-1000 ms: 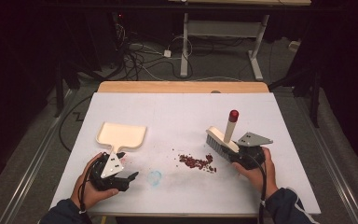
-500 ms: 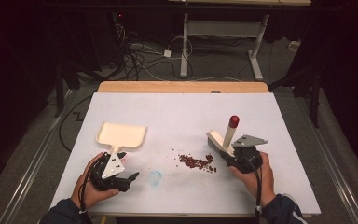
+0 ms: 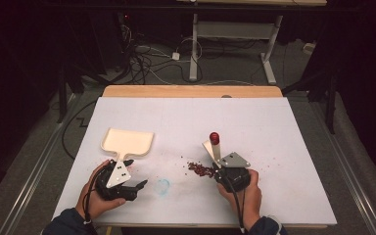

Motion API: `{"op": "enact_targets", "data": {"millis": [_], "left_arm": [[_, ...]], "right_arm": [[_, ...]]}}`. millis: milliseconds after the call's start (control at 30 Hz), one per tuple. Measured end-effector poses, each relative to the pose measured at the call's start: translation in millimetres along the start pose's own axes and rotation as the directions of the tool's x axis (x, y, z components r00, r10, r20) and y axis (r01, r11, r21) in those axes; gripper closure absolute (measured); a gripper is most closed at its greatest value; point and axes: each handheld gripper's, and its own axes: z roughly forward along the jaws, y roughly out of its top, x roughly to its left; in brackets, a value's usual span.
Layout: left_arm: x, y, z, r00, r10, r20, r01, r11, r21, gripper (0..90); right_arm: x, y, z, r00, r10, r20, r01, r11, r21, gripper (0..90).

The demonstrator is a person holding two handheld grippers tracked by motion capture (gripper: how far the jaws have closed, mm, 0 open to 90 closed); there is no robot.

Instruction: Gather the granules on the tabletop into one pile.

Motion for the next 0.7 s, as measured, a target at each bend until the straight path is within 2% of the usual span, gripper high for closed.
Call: {"op": "enact_targets", "data": {"millis": [100,133,233,267,300,400,433,567,700], "left_arm": [[-0.2,1.0,0.9,1.0,0.004,0.004,-0.004,1.0,0.002,20.7],[0.1,1.3,1.4,1.0,0.002,0.005,-0.002,1.0,0.003,20.7],[0.2,1.8,2.3,1.0,-0.001,0.002,0.001,1.0,0.005,20.6],[0.1,1.9,2.4,1.0,-0.002,0.001,0.002,1.0,0.005,20.6],[0.1,2.0,2.2,1.0,-0.004,0.0,0.004,1.0,0.006,20.7],[0.6,1.7,2.1,1.0,-0.006,-0.003,0.006,0.9999,0.009,20.6],[0.6,1.6,2.5,1.0,-0.009,-0.004,0.009,0.9999,0.009,20.6],[0.9,1.3,3.1,0.9999,-0.01,-0.004,0.01,0.9999,0.011,20.6],[2.1,0.8,2.4,0.9999,-0.014,-0.005,0.014,0.9999,0.008,20.5]], "right_arm": [[6.5,1.8,2.4,0.9996,-0.015,0.024,0.016,1.0,-0.019,66.7],[8.5,2.6,1.9,0.9995,-0.007,0.03,0.008,1.0,-0.026,66.8],[10.0,3.5,-0.9,0.9992,-0.024,0.03,0.025,0.999,-0.047,67.0],[9.0,3.4,-1.6,0.9991,-0.035,0.025,0.036,0.998,-0.053,67.1],[9.0,3.1,-2.3,0.9995,-0.023,0.022,0.025,0.998,-0.057,67.2],[9.2,3.9,-2.2,0.9996,-0.028,0.006,0.029,0.997,-0.068,67.2],[8.9,4.7,-1.9,0.999,-0.043,0.004,0.044,0.996,-0.075,67.2],[9.7,7.6,1.2,0.9983,-0.055,-0.015,0.054,0.995,-0.087,67.3],[-0.6,13.9,3.8,0.9982,-0.057,-0.019,0.055,0.991,-0.119,67.3]]}}
